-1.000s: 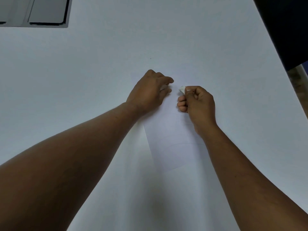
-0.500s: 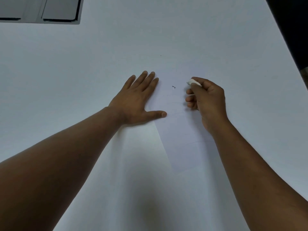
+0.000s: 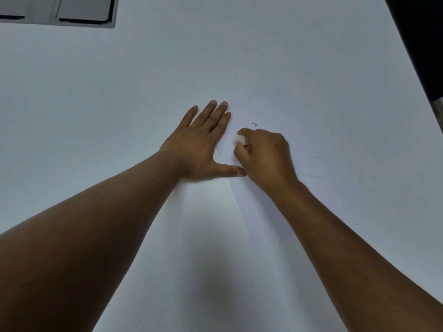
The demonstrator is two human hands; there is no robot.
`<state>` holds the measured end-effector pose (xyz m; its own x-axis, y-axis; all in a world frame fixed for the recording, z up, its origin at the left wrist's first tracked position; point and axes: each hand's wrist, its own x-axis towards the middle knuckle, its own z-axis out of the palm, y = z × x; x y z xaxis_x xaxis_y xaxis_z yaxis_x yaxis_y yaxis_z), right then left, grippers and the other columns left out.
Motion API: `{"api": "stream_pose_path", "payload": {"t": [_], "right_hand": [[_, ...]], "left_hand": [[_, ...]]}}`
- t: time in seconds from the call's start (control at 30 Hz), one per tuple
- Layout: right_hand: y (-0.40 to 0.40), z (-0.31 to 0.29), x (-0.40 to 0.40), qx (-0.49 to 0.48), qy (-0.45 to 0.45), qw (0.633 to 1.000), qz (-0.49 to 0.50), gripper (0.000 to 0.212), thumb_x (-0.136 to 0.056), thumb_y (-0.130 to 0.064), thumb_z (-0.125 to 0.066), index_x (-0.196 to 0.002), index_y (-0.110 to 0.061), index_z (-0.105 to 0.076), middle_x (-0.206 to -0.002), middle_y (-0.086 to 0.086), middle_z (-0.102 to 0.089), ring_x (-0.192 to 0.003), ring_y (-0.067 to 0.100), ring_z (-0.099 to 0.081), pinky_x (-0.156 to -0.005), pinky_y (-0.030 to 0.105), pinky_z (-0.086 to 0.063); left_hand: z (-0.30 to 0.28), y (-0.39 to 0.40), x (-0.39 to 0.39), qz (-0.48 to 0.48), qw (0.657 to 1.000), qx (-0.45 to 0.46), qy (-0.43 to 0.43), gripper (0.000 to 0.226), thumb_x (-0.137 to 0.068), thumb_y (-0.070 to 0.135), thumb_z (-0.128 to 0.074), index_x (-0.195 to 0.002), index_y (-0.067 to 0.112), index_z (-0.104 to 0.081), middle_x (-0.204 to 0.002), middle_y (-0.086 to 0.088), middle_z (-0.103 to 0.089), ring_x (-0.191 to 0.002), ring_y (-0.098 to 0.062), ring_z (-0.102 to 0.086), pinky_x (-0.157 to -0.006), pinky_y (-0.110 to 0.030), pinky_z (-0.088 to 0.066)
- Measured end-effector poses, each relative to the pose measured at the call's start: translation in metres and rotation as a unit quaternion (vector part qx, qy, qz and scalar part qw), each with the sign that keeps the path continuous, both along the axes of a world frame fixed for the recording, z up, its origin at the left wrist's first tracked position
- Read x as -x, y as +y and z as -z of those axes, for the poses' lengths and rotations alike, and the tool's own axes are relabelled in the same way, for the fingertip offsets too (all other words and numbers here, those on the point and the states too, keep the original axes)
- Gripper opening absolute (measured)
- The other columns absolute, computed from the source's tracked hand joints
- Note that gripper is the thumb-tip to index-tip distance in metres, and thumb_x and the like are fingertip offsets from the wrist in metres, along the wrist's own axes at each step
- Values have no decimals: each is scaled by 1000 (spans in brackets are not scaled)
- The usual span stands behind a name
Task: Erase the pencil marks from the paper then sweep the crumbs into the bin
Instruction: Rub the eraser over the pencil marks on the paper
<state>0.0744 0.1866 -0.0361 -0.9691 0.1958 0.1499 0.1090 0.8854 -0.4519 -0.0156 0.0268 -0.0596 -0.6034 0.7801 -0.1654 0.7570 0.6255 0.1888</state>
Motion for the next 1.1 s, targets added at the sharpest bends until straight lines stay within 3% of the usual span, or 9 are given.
{"api": "stream_pose_path", "payload": {"t": [0.07,0.17,0.23,0.33,0.53,0.67,0.8,0.93,1.1], "right_hand": [[16,0,1,-14,12,998,53,22,-88,-23,-51,-86,-13,-70,-69,3,-66,-66,25,-62,-65,33,-50],[25,-2,-1,53,19,996,76,17,-90,-21,-55,-81,-15,-68,-57,-14,-51,-59,14,-53,-62,27,-45],[20,-6,-3,104,31,992,71,17,-91,-21,-59,-94,-13,-73,-58,-14,-52,-60,12,-54,-63,25,-46],[12,-9,-9,135,33,990,27,16,-91,-20,-61,-94,-10,-73,-62,2,-61,-61,19,-59,-64,34,-53],[-3,-3,-14,50,22,994,-90,26,-92,-21,-60,-113,-12,-72,-76,-4,-64,-68,13,-59,-68,30,-52],[20,-4,-2,0,32,999,-27,20,-89,-19,-56,-98,-12,-73,-67,-2,-59,-64,21,-59,-65,36,-53],[21,-2,-2,62,37,997,23,15,-88,-18,-57,-80,-12,-68,-56,-10,-48,-55,16,-52,-64,35,-53],[-11,0,-5,83,30,996,5,16,-90,-21,-60,-93,-9,-69,-66,1,-64,-59,18,-58,-60,32,-50],[0,2,4,29,3,998,51,16,-89,-24,-57,-89,-9,-58,-69,6,-64,-62,27,-60,-58,35,-51]], "left_hand": [[0,0,0,-3,1000,-3,-1,129,-72,102,-16,-163,15,9,-170,1,20,-155,-14,24,-127,-46,8],[0,0,0,-3,1000,-6,2,126,-73,102,-17,-163,19,10,-170,1,21,-155,-15,24,-127,-47,8],[0,0,0,5,1000,-9,4,119,-73,101,-16,-163,28,10,-170,0,21,-155,-18,24,-127,-49,7],[0,0,0,8,1000,-9,4,113,-73,101,-15,-163,36,7,-170,-1,20,-156,-20,23,-127,-52,6],[0,0,0,10,1000,-4,10,109,-75,97,-12,-163,35,5,-171,-2,19,-156,-20,22,-127,-51,6],[0,0,0,4,1000,-1,-1,112,-74,101,-17,-163,36,7,-170,0,21,-155,-19,24,-127,-52,6],[0,0,-1,5,1000,2,6,115,-74,101,-16,-163,33,8,-170,0,21,-156,-19,24,-127,-51,6],[1,0,-1,5,1000,-13,13,115,-73,98,-10,-164,29,3,-172,-2,16,-157,-20,18,-127,-50,6],[-1,1,0,4,1000,5,5,117,-71,101,-8,-163,30,9,-170,0,22,-155,-18,25,-127,-50,6]]}}
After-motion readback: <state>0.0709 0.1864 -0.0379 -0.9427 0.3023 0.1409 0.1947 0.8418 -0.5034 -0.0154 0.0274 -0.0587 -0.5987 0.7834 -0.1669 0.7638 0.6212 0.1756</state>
